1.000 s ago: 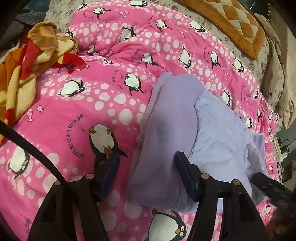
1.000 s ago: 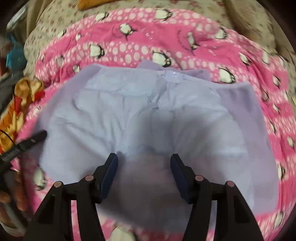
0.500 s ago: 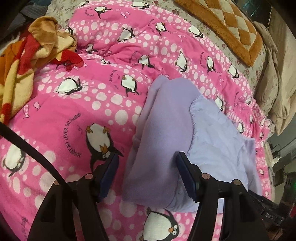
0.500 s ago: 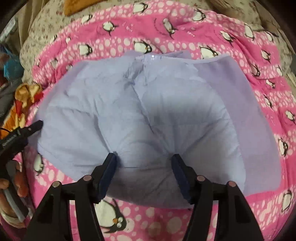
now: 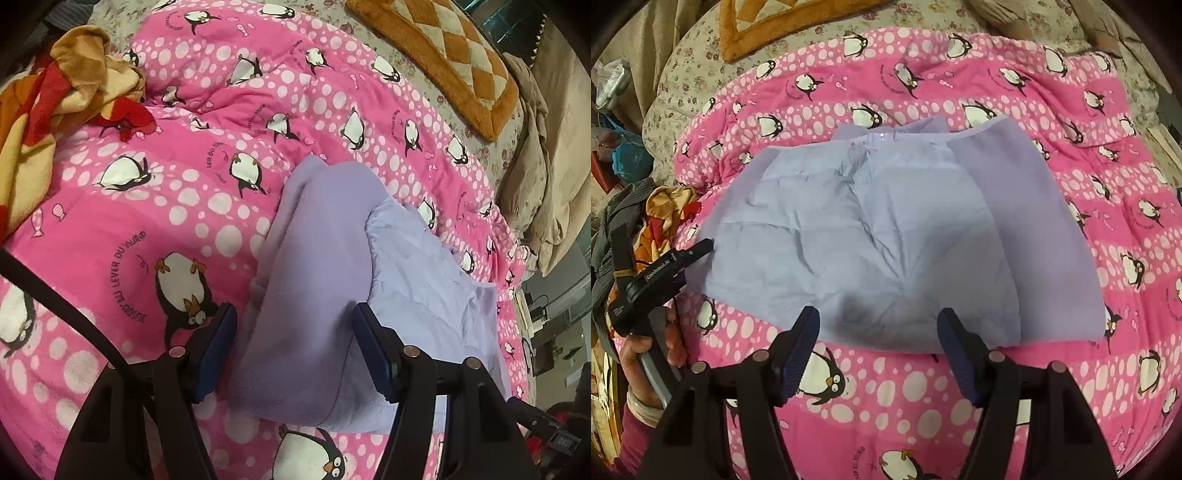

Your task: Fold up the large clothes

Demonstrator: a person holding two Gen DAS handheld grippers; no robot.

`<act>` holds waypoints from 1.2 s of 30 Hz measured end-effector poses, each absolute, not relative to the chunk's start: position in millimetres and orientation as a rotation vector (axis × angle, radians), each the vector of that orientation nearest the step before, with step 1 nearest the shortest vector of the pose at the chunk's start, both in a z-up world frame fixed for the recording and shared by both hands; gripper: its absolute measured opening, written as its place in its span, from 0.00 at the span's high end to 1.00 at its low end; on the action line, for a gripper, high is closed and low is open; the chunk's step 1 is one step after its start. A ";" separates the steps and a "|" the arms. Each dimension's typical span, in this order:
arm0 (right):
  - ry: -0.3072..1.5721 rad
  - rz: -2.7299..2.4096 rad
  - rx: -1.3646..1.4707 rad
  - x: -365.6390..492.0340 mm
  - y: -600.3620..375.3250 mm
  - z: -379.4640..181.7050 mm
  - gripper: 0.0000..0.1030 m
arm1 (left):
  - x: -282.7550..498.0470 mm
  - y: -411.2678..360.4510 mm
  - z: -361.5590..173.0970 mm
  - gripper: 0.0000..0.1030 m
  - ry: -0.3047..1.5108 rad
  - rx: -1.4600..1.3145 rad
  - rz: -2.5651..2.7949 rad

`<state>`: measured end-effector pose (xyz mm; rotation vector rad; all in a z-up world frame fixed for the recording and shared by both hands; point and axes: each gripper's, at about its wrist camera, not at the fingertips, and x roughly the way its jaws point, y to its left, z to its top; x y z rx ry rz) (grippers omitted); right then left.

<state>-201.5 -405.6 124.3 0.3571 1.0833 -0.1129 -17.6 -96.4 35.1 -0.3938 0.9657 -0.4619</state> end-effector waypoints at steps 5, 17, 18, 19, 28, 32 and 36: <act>1.047 -0.086 0.373 -199.0 -405.2 130.2 0.31 | -15.6 -97.4 35.2 0.65 0.971 -0.413 -0.470; 1.022 -0.031 0.340 -135.8 -378.7 115.0 0.34 | 0.6 -91.6 27.3 0.61 1.000 -0.459 -0.481; 1.024 -0.019 0.332 -126.0 -374.7 111.3 0.36 | 0.7 -92.8 28.0 0.61 0.999 -0.453 -0.481; 1.029 -0.017 0.328 -119.9 -372.2 108.3 0.40 | 1.0 -94.6 29.2 0.60 0.997 -0.444 -0.485; 1.087 -0.017 0.270 -74.1 -355.7 64.8 0.43 | 8.3 -100.3 26.8 0.56 0.999 -0.431 -0.506; 1.095 -0.009 0.291 -76.7 -358.4 69.2 0.43 | 7.3 -103.0 27.2 0.55 0.992 -0.408 -0.501; 1.064 0.001 0.324 -92.8 -365.9 79.9 0.43 | 5.7 -103.0 26.5 0.55 0.988 -0.410 -0.500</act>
